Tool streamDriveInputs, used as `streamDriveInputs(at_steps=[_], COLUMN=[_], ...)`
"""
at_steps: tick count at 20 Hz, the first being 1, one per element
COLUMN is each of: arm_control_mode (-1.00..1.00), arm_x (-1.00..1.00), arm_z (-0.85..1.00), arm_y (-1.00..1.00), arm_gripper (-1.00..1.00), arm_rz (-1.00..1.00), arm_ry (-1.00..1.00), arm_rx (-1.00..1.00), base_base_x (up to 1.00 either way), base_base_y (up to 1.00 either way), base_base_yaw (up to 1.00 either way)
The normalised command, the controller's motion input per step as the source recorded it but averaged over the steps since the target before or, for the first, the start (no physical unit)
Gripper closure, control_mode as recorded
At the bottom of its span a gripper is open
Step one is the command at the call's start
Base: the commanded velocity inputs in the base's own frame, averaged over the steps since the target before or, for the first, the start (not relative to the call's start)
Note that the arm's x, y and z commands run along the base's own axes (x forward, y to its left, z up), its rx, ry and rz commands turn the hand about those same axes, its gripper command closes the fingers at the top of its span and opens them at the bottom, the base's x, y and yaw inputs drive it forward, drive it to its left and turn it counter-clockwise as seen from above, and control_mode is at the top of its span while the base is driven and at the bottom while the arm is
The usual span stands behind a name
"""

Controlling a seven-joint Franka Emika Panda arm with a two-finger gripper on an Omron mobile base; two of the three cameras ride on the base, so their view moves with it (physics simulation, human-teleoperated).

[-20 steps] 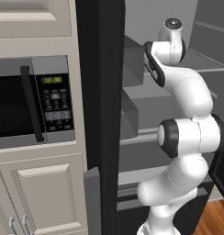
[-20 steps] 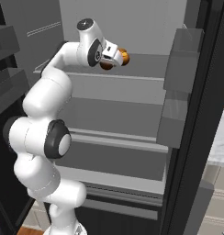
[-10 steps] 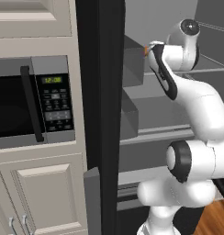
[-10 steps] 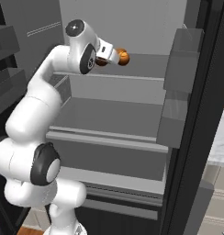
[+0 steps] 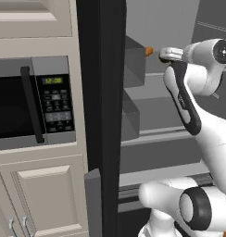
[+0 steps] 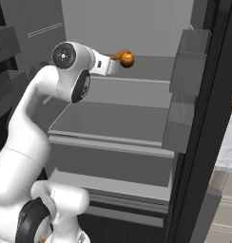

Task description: Pick the two oranges from the fridge and place them on the plate next to the blender to make a fruit smoothie.

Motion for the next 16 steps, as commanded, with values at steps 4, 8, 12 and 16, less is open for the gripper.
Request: streamDriveInputs(at_steps=[4,8,12,16], arm_control_mode=[-1.00,-1.00,-1.00,-1.00], arm_x=[-1.00,-1.00,-1.00,-0.59], arm_z=[0.09,-0.48,-1.00,-1.00], arm_y=[0.03,0.28,0.25,0.06], arm_gripper=[1.00,1.00,1.00,1.00], arm_rz=[0.12,0.12,0.09,0.02], arm_ry=[0.25,0.51,0.33,-0.04], arm_rx=[0.00,-0.04,-0.09,-0.24], base_base_x=[0.00,0.00,0.00,0.00], base_base_y=[0.00,0.00,0.00,0.00], base_base_yaw=[0.00,0.00,0.00,0.00])
